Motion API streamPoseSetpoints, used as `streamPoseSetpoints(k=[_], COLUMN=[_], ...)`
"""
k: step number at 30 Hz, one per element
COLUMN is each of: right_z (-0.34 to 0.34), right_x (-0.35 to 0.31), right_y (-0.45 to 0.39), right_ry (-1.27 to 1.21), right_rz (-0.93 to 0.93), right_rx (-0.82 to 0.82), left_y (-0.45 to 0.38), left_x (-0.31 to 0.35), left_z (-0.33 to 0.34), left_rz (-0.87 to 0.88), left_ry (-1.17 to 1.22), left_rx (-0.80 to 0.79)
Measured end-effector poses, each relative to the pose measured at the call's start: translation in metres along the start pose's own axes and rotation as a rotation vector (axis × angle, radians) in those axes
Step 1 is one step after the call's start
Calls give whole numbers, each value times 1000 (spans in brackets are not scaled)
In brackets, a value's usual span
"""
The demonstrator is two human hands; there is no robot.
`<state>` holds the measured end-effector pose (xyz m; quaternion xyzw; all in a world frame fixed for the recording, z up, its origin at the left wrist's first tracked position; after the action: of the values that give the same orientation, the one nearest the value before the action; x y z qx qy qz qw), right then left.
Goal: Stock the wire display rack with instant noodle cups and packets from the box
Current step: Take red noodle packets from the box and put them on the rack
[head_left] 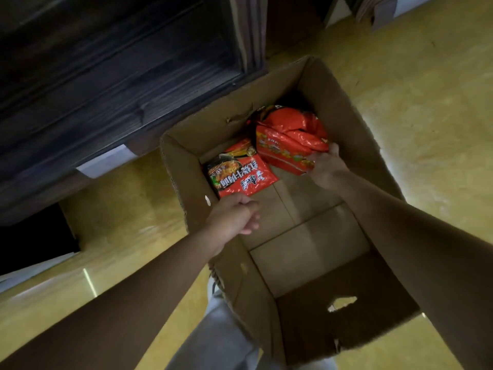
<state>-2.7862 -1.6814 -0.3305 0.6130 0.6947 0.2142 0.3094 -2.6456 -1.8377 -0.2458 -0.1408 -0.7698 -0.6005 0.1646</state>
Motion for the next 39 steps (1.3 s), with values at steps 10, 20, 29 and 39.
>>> streamPoseSetpoints(k=[10,20,29,39], right_z=[-33,-141,-225,-259], right_x=[-18,-19,-56,-56], right_y=[104,235,326,427], right_ry=[-130,-582,-1090,-1098], right_rz=[-135,-17,-76,-205], right_rx=[-16,-85,-244,-106], left_y=[60,170,251,348], left_x=[32,82,107,76], left_z=[0,30,12,-52], left_rz=[32,211,433,260], left_ry=[-83,-472,-498,383], left_rx=[-4,7,530,365])
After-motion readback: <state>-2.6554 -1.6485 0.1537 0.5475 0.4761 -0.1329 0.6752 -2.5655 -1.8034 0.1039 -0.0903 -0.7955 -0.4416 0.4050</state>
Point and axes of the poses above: each hand's wrist, its own y-axis away from the middle knuckle, its own z-axis out of the palm, x = y × z, the point moved 3 cm from there along -y, towards the middle knuckle, and after that the axes turned 7 degrees about x, right-handed, at the moved point
